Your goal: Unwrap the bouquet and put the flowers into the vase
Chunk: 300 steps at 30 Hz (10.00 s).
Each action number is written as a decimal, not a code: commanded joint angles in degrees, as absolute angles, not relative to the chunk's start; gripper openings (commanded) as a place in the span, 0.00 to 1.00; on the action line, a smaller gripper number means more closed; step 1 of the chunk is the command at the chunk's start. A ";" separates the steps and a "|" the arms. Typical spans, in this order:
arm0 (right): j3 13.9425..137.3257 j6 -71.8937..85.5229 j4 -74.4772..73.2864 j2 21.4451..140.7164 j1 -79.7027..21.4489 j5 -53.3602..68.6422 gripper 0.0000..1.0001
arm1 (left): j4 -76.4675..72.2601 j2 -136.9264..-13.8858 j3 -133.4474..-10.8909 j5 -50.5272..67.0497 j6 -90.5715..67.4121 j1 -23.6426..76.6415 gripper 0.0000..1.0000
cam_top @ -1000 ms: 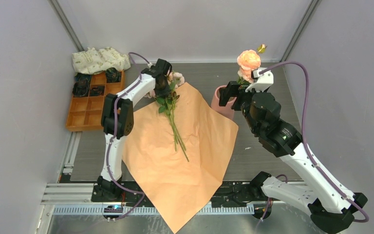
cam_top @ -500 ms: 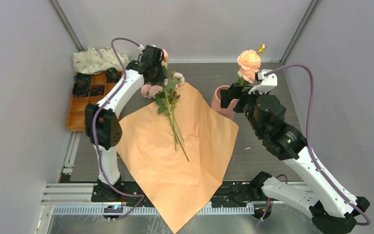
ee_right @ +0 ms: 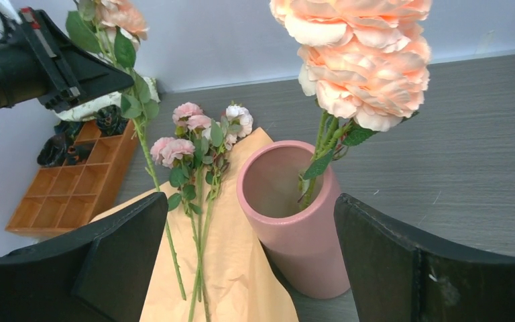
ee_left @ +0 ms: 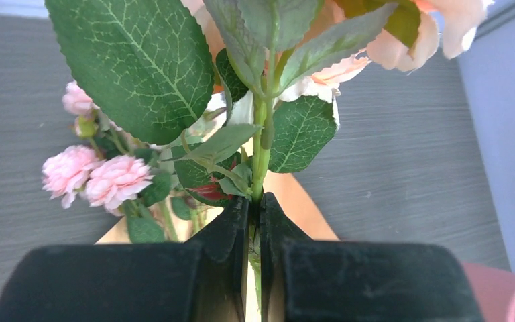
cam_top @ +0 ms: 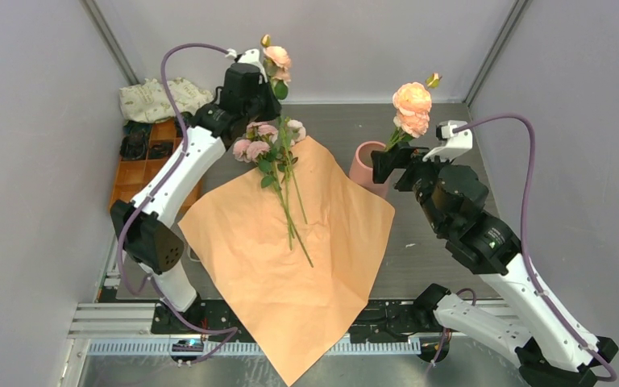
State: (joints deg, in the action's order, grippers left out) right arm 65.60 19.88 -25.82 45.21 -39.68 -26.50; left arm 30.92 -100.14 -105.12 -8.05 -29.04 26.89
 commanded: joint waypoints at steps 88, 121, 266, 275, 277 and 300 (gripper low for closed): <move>65.98 20.57 -32.75 35.77 -39.84 -29.89 0.99 | -6.88 -88.10 -83.58 -15.22 -13.87 55.46 0.48; 112.43 10.45 -40.50 86.34 -65.26 -19.38 0.99 | 27.31 -55.64 -82.89 -66.32 -18.85 55.31 0.47; 107.33 20.57 -51.90 126.67 -57.51 -7.46 0.46 | 27.42 -45.23 -73.73 -67.02 -15.67 55.30 0.51; 109.73 20.54 -51.64 130.69 -56.78 -6.35 0.36 | 26.99 -45.35 -73.25 -67.19 -15.12 55.37 0.51; 109.87 20.71 -51.68 130.90 -56.62 -6.57 0.24 | 26.98 -45.22 -73.18 -67.24 -15.10 55.36 0.51; 125.17 14.16 -54.92 97.83 -56.77 -22.32 0.01 | 27.14 -45.22 -73.06 -66.61 -16.03 55.37 0.51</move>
State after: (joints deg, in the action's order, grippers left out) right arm 119.35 18.57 -56.77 110.63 -56.62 -13.93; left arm 28.60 -45.08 -72.84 -66.37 -14.90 55.40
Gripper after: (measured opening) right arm 0.167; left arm 0.506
